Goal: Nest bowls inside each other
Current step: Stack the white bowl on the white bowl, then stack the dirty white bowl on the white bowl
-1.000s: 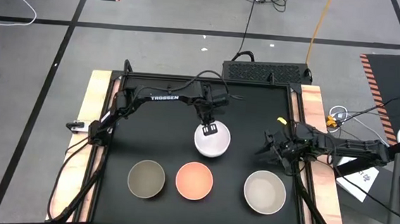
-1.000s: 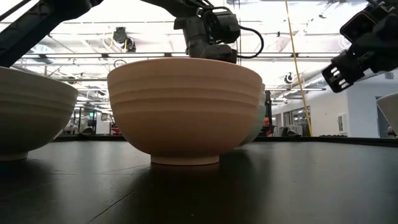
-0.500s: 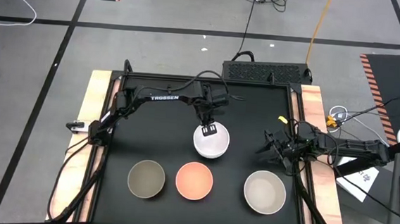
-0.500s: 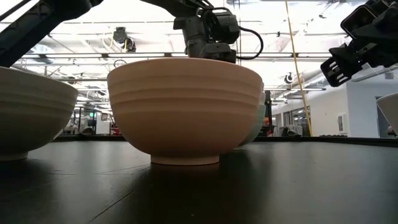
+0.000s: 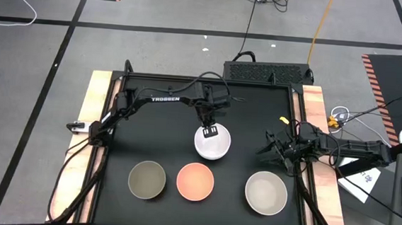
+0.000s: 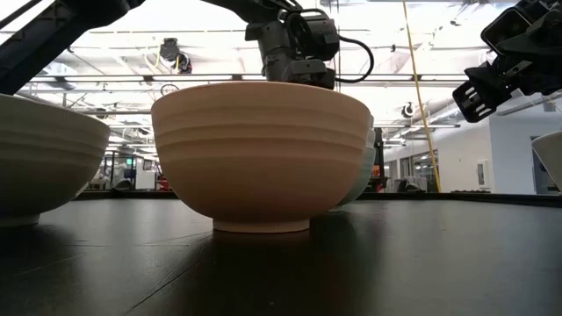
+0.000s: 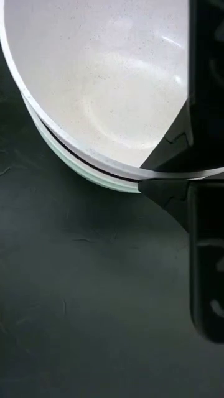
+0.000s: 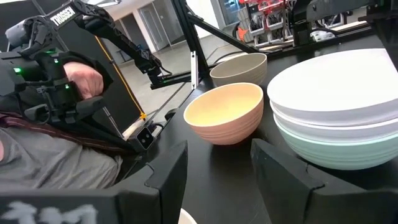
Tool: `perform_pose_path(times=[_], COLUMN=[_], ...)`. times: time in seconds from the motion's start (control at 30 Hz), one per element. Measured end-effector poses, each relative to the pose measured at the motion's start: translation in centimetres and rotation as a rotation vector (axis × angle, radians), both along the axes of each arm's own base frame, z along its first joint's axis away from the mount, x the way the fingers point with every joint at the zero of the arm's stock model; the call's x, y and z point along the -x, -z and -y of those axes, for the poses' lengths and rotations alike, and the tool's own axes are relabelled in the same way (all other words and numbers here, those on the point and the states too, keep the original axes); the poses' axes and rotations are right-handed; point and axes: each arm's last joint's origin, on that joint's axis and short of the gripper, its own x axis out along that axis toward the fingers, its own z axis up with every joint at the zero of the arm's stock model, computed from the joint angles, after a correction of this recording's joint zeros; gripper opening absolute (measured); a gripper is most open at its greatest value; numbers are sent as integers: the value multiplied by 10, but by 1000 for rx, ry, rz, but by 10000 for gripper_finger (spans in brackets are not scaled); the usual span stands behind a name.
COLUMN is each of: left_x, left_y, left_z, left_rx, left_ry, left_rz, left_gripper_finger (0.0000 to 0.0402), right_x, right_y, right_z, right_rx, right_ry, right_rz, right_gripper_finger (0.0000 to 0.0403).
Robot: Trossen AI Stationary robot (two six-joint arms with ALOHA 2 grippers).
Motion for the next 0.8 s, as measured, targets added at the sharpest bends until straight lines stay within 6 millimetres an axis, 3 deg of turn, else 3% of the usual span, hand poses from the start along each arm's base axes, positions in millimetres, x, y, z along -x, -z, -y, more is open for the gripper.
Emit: perform_pose_path(times=[0.2,0.3,0.63,0.8], left_x=[0,-1,-4,6], left_y=[0,0,-1,-23], left_z=[1,1,12,14], left_rx=[-1,-16,-27,-41], left_ry=[-1,0,55,80], left_rz=[2,5,19,49], left_gripper_finger=[5,24,163,233], right_x=[0,0,0,0], right_y=[0,0,0,0], right_z=[0,0,0,-1], right_rx=[0,-3,-3,-3], right_ry=[0,0,0,-6], right_rz=[0,-2,-1,-1], right_gripper_finger=[169,169,169,169])
